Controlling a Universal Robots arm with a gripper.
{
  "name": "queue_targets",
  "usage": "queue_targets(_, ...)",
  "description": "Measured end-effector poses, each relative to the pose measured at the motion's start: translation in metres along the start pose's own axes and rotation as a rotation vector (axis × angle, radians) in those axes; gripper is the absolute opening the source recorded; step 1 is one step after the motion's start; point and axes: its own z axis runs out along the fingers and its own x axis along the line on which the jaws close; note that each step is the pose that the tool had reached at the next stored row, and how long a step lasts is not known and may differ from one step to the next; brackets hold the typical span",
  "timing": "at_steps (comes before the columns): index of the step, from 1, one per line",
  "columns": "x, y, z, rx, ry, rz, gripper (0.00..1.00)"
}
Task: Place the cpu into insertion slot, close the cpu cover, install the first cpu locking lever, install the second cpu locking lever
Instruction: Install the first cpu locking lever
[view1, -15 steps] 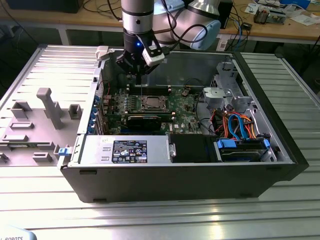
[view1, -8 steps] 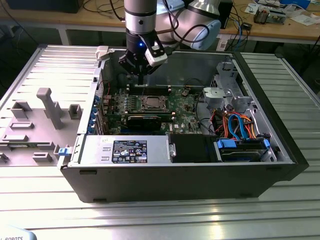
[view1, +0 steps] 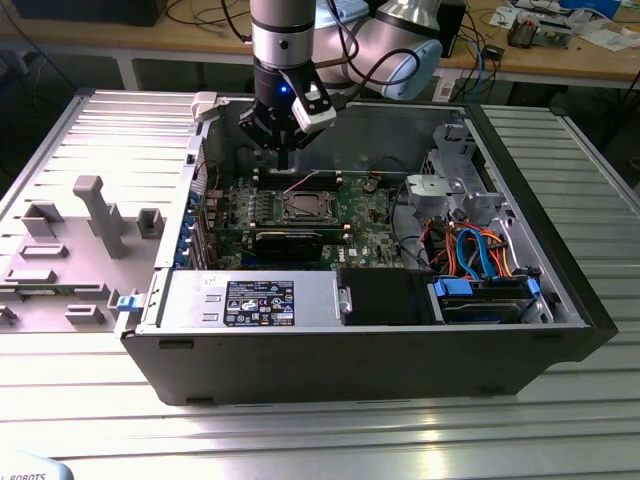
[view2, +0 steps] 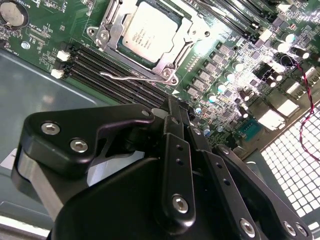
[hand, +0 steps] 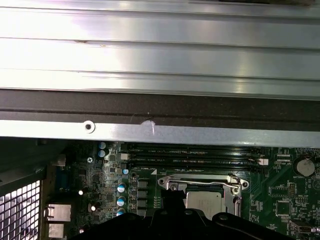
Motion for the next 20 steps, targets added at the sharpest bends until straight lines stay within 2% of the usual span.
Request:
queue_targets(9, -0.0001, 0.0000, 0.0000, -0.0002, -0.0001, 0.000, 0.11)
queue_targets(10, -0.0003, -0.0003, 0.0001, -0.0047, -0.0004, 0.000, 0.11)
queue_targets(11, -0.0002, -0.0008, 0.0002, -0.0158, -0.0014, 0.000, 0.11)
queue_targets(12, -0.0002, -0.0011, 0.0002, -0.0195, -0.0043, 0.000, 0.11)
queue_targets(14, -0.0002, -0.0012, 0.0003, -0.0190, -0.0220, 0.000, 0.11)
queue_targets(16, -0.0002, -0.0012, 0.0009, -0.0188, -0.0348, 0.003, 0.11)
queue_targets(17, -0.0002, -0.0012, 0.0016, -0.0188, -0.0372, 0.006, 0.11)
queue_targets(20, -0.0008, -0.0014, 0.0058, -0.0199, -0.0373, 0.010, 0.11)
